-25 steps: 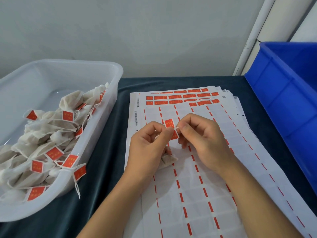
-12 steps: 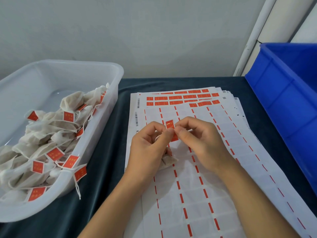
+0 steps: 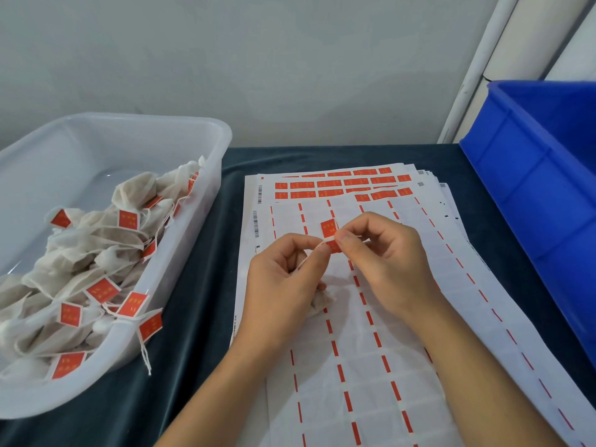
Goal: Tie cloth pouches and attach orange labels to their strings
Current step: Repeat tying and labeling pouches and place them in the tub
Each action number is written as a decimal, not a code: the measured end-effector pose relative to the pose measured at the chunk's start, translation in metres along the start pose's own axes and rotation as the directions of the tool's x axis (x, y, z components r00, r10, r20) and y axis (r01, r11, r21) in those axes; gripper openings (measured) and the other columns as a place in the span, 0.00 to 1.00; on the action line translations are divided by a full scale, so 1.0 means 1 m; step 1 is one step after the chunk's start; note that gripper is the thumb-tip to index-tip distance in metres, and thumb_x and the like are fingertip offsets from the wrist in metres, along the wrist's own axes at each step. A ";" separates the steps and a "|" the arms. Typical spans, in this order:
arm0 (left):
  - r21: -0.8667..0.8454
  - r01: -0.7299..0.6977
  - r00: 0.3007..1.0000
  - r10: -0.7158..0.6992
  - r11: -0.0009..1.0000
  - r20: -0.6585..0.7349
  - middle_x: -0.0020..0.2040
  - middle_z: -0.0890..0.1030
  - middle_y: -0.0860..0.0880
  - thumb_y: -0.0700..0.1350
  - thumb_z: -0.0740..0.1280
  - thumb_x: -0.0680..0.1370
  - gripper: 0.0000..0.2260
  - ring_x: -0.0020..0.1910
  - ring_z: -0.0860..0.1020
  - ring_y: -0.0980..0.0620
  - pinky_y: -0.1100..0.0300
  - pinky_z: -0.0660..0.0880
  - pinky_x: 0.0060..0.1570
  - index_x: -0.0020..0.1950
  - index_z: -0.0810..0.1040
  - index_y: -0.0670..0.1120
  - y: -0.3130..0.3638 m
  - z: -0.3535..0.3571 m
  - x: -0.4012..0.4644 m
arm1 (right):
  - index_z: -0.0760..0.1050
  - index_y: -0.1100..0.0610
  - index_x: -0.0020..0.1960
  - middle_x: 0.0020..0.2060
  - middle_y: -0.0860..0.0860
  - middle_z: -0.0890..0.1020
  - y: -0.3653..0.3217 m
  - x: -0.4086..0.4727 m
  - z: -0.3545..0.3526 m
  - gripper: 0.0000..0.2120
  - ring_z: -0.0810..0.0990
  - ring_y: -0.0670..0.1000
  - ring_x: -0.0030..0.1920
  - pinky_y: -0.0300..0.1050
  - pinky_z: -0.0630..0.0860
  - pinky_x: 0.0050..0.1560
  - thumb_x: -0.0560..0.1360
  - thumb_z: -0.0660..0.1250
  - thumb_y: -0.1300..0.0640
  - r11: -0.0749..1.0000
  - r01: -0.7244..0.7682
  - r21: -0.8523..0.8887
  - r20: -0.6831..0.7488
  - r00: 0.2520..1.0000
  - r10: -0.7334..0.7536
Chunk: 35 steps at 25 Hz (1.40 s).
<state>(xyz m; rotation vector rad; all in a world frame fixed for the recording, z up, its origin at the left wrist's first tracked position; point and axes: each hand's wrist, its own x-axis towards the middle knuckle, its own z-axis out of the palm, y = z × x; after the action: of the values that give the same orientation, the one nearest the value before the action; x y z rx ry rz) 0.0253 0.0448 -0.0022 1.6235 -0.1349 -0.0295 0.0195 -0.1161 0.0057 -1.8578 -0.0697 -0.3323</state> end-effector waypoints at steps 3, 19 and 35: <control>-0.041 -0.014 1.000 0.013 0.999 -0.025 0.33 0.82 0.44 0.48 0.75 0.78 0.06 0.29 0.83 0.46 0.58 0.82 0.33 0.49 0.80 0.51 0.000 -0.001 0.000 | 0.81 0.48 0.45 0.40 0.41 0.84 0.000 -0.001 0.001 0.05 0.84 0.46 0.48 0.34 0.81 0.46 0.80 0.69 0.53 1.000 -0.007 -0.002 -0.008 1.000 0.007; 0.285 -0.217 0.952 0.267 0.934 -0.151 0.27 0.71 0.61 0.49 0.76 0.78 0.05 0.29 0.67 0.57 0.68 0.66 0.30 0.54 0.87 0.57 0.001 -0.003 -0.002 | 0.83 0.40 0.47 0.43 0.33 0.84 -0.004 0.000 0.000 0.04 0.83 0.39 0.50 0.27 0.77 0.45 0.75 0.69 0.43 0.995 0.066 -0.072 -0.013 0.998 -0.067; 0.135 0.017 1.000 -0.018 0.991 0.004 0.25 0.74 0.57 0.50 0.77 0.77 0.03 0.27 0.73 0.51 0.55 0.81 0.37 0.47 0.88 0.59 0.007 -0.014 0.009 | 0.78 0.41 0.47 0.44 0.33 0.83 -0.006 0.000 0.003 0.10 0.81 0.37 0.51 0.23 0.74 0.44 0.73 0.65 0.37 1.000 -0.007 -0.007 -0.031 0.999 0.007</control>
<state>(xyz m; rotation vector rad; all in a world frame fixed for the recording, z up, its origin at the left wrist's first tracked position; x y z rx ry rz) 0.0357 0.0578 0.0057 1.7603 -0.1289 -0.0385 0.0190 -0.1117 0.0100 -1.8594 -0.0404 -0.3572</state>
